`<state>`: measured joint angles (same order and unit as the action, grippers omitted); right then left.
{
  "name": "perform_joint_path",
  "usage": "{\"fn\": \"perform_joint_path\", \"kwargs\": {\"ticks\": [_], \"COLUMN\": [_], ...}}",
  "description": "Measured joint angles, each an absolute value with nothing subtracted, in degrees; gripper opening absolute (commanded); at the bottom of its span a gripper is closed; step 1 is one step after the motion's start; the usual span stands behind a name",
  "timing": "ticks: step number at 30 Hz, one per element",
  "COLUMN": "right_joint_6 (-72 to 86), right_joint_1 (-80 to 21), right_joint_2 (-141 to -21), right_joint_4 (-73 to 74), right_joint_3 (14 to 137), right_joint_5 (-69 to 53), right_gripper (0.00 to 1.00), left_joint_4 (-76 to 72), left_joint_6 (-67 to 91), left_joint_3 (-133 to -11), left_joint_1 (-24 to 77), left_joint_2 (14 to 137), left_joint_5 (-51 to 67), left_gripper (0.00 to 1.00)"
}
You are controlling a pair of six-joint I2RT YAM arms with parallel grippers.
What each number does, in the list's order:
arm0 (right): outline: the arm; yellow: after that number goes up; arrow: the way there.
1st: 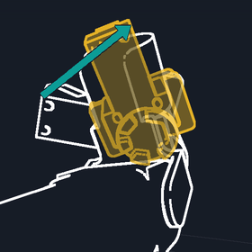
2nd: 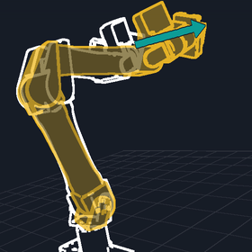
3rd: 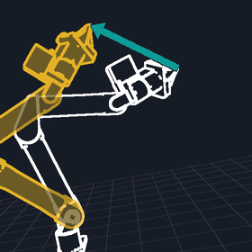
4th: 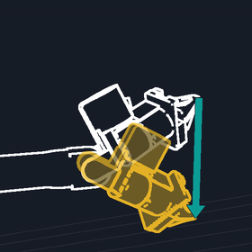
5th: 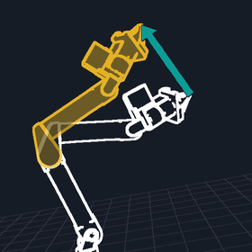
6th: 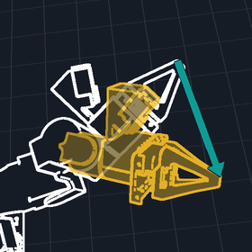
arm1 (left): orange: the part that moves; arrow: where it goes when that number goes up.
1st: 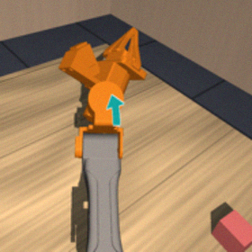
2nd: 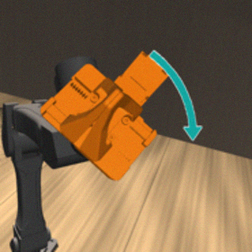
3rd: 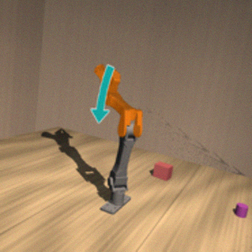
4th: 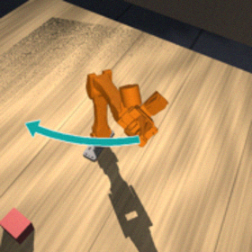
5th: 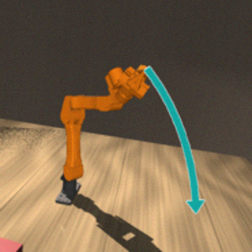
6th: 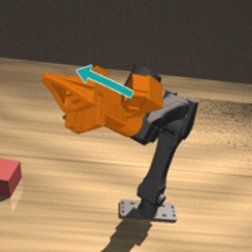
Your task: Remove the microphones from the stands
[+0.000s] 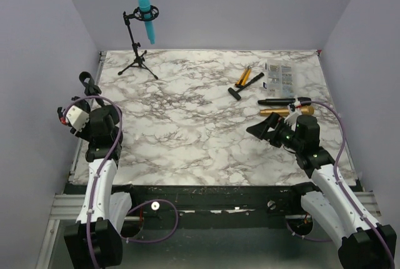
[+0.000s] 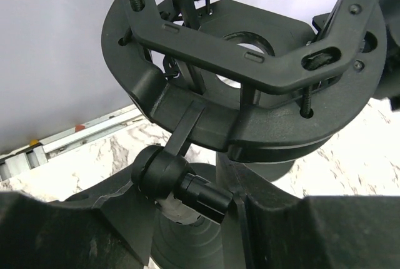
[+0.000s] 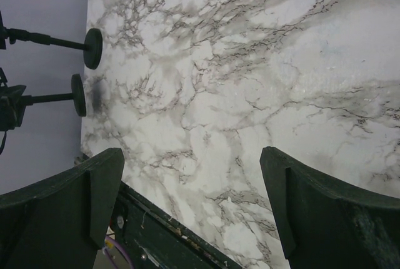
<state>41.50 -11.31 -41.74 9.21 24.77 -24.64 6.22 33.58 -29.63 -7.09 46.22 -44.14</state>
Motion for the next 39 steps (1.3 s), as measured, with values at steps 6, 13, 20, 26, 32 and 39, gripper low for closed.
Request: {"fn": "perform_joint_path", "kwargs": {"ticks": [6,13,20,26,32,39], "right_joint_6": [41.5,41.5,41.5,41.2,41.1,41.1], "right_joint_1": [-11.3,-11.3,-11.3,-11.3,-11.3,-11.3], "right_joint_2": [-42.5,-43.0,-42.7,-42.7,-42.6,-42.3], "right_joint_4": [9.1,9.1,9.1,9.3,9.6,9.7], "right_joint_3": [24.7,24.6,24.6,24.6,24.6,24.6], "right_joint_5": [-24.6,-24.6,-24.6,-24.6,-24.6,-24.6], "right_gripper": [1.00,1.00,1.00,1.00,1.00,1.00], "left_joint_4": [5.7,3.5,-1.0,-3.0,-3.6,-3.3], "left_joint_6": [35.7,35.9,34.0,33.2,32.9,32.9], "left_joint_3": [-29.2,-28.5,-27.5,-27.5,-27.5,-27.6], "left_joint_1": [-10.3,-15.4,-18.5,-20.4,-20.6,-19.4], "left_joint_2": [48.0,51.4,53.6,55.4,54.9,51.0], "left_joint_5": [-44.9,-45.6,-45.8,-45.3,-43.8,-43.0], "left_gripper": [0.00,0.00,0.09,0.54,0.99,0.98]}}
